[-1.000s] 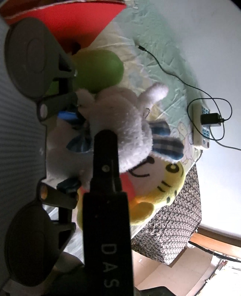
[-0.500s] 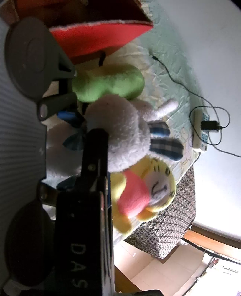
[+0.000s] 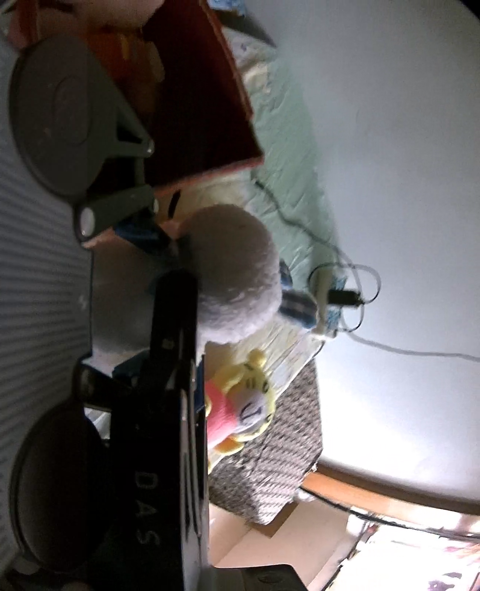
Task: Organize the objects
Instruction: 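Carry the white bunny with the right gripper over the red box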
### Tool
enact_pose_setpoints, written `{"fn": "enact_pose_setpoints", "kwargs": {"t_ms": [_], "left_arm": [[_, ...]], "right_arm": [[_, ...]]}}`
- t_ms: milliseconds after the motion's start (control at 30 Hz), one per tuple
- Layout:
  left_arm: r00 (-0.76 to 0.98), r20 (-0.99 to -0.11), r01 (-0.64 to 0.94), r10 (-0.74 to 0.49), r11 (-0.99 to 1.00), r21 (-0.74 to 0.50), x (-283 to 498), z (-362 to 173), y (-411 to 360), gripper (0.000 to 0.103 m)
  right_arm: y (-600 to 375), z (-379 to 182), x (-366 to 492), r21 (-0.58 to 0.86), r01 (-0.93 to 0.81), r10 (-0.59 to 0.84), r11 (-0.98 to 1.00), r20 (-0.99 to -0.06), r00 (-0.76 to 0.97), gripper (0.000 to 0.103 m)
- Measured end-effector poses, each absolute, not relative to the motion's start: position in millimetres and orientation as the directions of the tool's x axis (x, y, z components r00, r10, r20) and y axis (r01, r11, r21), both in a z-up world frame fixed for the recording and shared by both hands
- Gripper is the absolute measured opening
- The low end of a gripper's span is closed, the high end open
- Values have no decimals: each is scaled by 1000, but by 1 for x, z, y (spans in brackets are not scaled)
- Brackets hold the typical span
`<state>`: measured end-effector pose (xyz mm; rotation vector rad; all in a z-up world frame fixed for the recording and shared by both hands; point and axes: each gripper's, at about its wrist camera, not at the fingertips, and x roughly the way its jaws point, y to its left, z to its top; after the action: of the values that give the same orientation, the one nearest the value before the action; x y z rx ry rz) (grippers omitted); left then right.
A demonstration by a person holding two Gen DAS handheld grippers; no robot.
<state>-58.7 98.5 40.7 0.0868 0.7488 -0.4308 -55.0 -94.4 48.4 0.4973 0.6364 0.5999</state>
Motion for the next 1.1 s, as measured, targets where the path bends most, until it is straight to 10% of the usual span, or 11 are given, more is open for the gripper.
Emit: {"fn": "enact_pose_setpoints", "kwargs": {"t_ms": [433, 1100], "left_arm": [[754, -610, 259, -245, 964, -67, -65, 70, 190, 60], [644, -756, 98, -119, 993, -73, -18, 5, 296, 61]], "right_arm": [[-13, 66, -27, 615, -491, 763, 618, -317, 564, 48], [106, 0, 35, 697, -329, 767, 637, -530, 362, 44]]}}
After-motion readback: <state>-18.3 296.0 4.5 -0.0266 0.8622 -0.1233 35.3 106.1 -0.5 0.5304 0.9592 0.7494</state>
